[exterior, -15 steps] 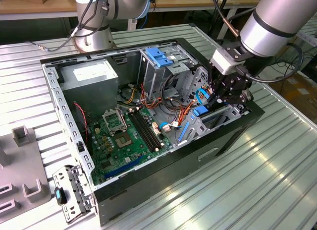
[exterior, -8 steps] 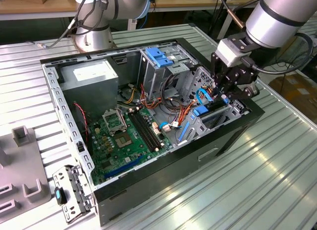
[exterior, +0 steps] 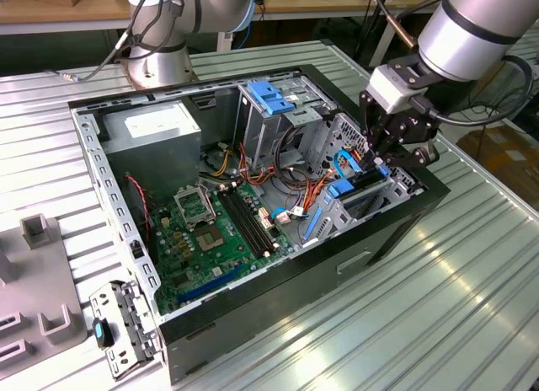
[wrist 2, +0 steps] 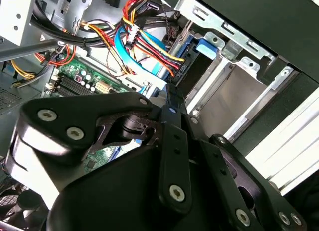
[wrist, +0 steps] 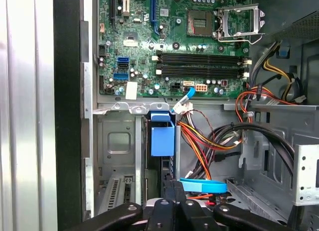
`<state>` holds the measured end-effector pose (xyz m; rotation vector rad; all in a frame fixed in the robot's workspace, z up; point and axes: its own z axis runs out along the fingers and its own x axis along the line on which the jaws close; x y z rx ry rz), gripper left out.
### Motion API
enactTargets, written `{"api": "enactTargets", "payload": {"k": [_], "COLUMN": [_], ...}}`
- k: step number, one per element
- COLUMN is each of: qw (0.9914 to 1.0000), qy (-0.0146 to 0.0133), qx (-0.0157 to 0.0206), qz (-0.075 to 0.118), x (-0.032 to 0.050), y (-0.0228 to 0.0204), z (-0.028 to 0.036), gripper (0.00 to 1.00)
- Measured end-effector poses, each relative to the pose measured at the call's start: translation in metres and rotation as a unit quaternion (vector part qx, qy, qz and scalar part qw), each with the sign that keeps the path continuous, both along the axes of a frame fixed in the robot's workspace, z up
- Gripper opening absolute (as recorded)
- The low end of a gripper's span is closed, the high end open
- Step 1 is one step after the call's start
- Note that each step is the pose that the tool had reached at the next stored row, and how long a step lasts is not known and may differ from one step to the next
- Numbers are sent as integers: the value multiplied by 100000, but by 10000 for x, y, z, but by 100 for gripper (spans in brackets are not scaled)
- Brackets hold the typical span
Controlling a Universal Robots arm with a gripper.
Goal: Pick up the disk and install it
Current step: 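Insert the second disk wire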
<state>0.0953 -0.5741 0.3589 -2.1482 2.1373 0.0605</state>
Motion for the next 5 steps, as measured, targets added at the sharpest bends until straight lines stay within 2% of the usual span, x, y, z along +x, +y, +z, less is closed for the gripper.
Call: {"api": "enactTargets", "payload": {"k": [5], "qw": [100000], "qy": [-22], "qx": [-3], "qz": [0], "x": [0], "y": [0], "z": [4], "gripper": [11]}}
